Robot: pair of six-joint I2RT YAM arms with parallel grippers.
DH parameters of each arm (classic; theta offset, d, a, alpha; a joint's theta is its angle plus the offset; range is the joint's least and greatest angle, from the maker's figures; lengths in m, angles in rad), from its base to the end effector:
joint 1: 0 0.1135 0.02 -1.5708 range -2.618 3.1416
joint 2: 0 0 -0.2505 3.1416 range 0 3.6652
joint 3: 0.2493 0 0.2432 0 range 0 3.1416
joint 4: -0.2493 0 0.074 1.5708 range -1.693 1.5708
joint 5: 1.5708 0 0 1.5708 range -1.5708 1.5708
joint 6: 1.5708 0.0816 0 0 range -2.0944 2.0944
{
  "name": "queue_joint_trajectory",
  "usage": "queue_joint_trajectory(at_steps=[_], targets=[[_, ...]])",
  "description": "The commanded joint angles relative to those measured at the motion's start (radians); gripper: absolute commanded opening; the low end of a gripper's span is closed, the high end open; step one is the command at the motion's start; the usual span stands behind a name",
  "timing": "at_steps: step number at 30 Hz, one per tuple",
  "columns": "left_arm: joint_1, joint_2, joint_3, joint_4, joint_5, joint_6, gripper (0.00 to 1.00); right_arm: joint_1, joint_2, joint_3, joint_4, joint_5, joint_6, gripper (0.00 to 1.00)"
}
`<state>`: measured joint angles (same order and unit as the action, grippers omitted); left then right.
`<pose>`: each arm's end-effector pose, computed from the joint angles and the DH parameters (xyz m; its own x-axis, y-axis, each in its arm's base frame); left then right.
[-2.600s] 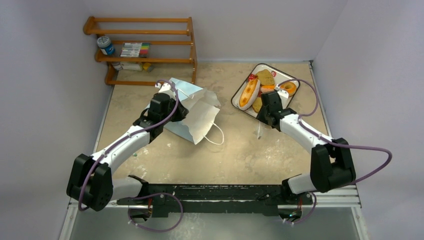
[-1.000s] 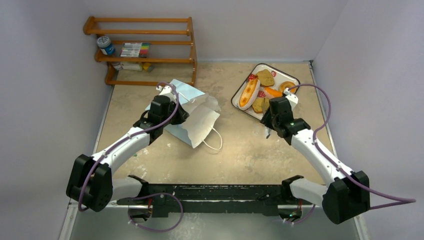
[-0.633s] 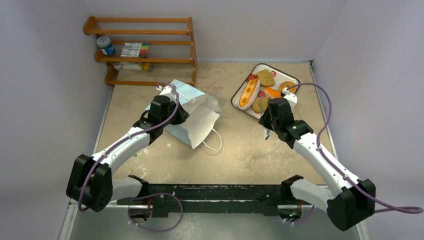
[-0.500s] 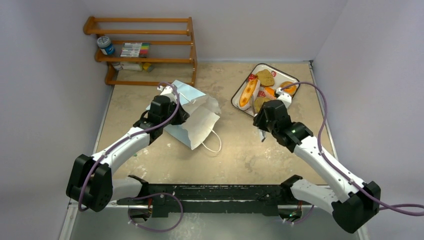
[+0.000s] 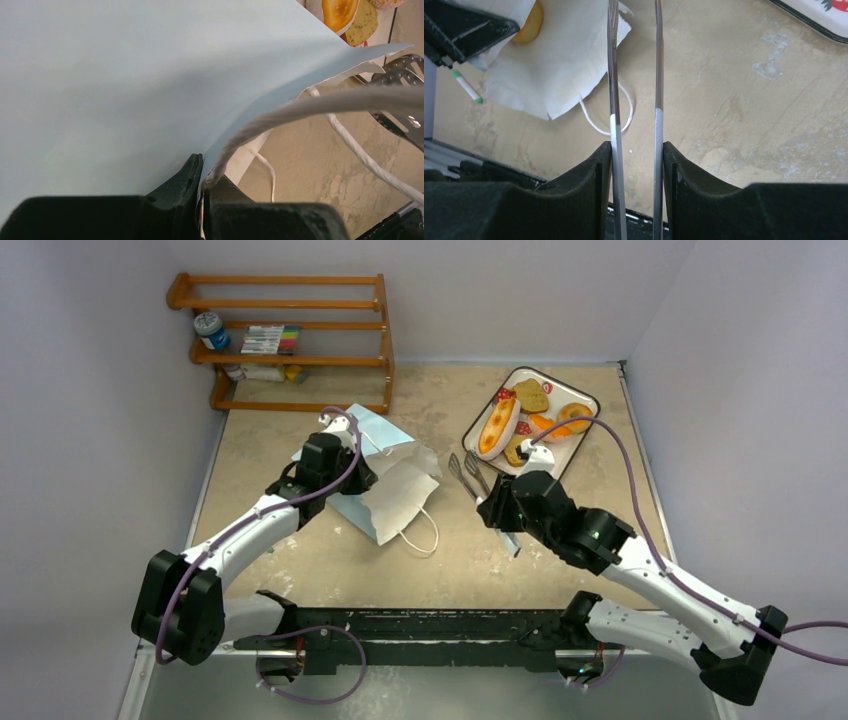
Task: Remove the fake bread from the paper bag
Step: Take out the fake bread from the paper bag.
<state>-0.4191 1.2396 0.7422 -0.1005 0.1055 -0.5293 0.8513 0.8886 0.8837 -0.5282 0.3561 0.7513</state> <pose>0.2728 -0.1310 0.2033 -0.6883 -0.2430 -0.6835 0.1583 0.8692 -0.4685 0.1714 0.1525 0.2903 -0.5909 0.2964 -0.7503 -0.1420 0.8773 0.4584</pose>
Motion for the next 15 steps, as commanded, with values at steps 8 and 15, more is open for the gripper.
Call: queue_joint_trajectory(at_steps=[8,15], targets=[[0.009,0.055,0.083,-0.051,-0.009,0.087,0.0,0.071,-0.079,0.011,0.038,-0.167,-0.093,0.41],[0.009,0.148,0.142,-0.065,0.022,0.105,0.0,0.136,-0.051,-0.069,0.166,-0.229,-0.098,0.41]])
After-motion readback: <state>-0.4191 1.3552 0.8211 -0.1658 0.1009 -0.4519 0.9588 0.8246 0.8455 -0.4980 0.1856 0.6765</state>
